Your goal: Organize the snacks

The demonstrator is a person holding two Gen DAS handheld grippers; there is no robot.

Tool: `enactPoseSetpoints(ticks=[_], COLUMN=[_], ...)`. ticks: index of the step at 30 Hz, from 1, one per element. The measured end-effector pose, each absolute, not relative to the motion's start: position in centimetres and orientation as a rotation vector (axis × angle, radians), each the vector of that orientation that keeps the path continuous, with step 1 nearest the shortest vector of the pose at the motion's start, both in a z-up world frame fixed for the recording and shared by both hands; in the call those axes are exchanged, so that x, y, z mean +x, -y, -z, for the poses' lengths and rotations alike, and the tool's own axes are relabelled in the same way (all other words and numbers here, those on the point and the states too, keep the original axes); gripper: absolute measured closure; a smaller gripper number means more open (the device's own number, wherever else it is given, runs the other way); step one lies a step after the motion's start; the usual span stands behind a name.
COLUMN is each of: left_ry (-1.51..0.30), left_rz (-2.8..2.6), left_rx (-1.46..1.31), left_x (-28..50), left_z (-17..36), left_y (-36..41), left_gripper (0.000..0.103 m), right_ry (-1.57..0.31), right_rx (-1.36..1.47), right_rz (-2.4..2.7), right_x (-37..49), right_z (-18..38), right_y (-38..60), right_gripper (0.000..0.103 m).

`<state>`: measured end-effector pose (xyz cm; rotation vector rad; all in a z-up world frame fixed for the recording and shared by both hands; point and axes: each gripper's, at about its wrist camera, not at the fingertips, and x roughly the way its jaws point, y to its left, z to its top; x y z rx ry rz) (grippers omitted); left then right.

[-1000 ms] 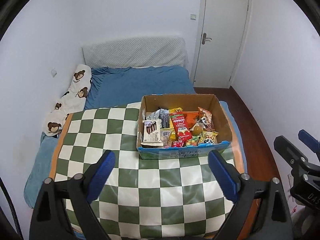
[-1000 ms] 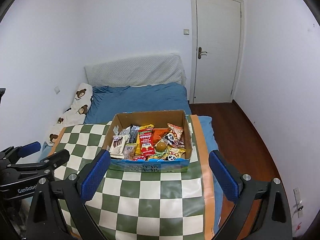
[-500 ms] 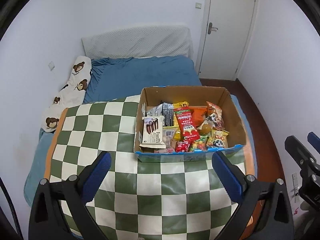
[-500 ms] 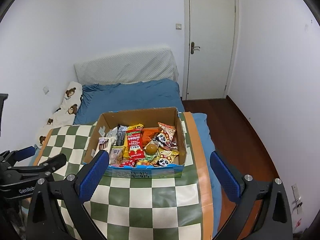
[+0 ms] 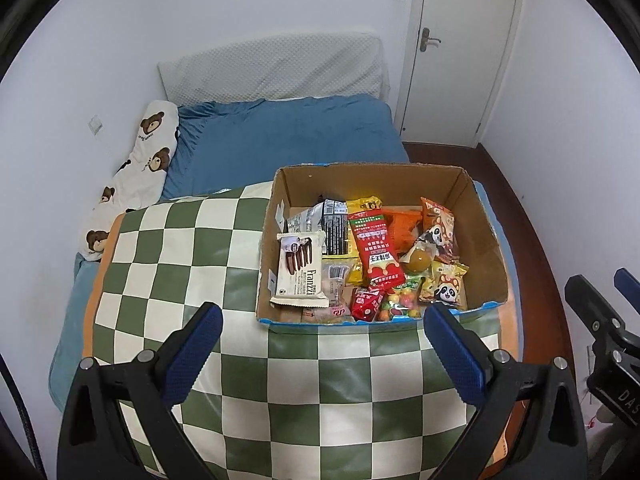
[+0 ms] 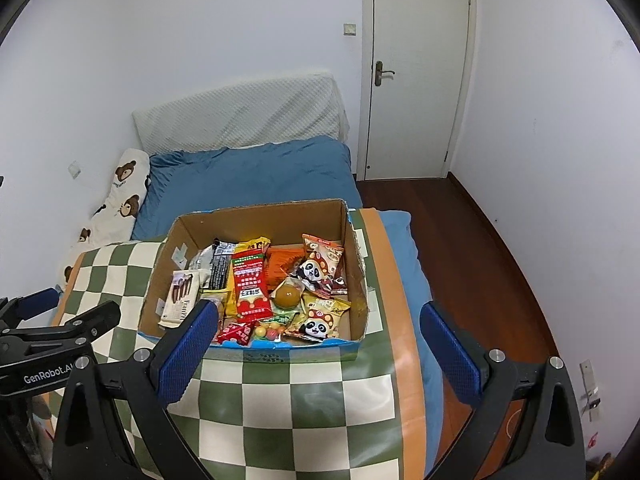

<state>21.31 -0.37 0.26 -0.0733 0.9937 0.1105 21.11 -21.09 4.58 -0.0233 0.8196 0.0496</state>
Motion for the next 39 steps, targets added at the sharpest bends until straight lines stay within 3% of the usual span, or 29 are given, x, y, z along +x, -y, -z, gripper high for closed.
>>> enactPoseSetpoints(ticks=[39], left_ry=[-0.987], left_rz=[-0.103], left_rx=[-0.033], left_x=[22.0], left_z=[0.0], left_y=[0.7], left_gripper=[0.000], right_ry=[-0.852], right_rx=[-0.034], right_rz=[-0.032], right_x=[22.0], right_z=[-3.1], right_y=[20.7], right_gripper=[0.000])
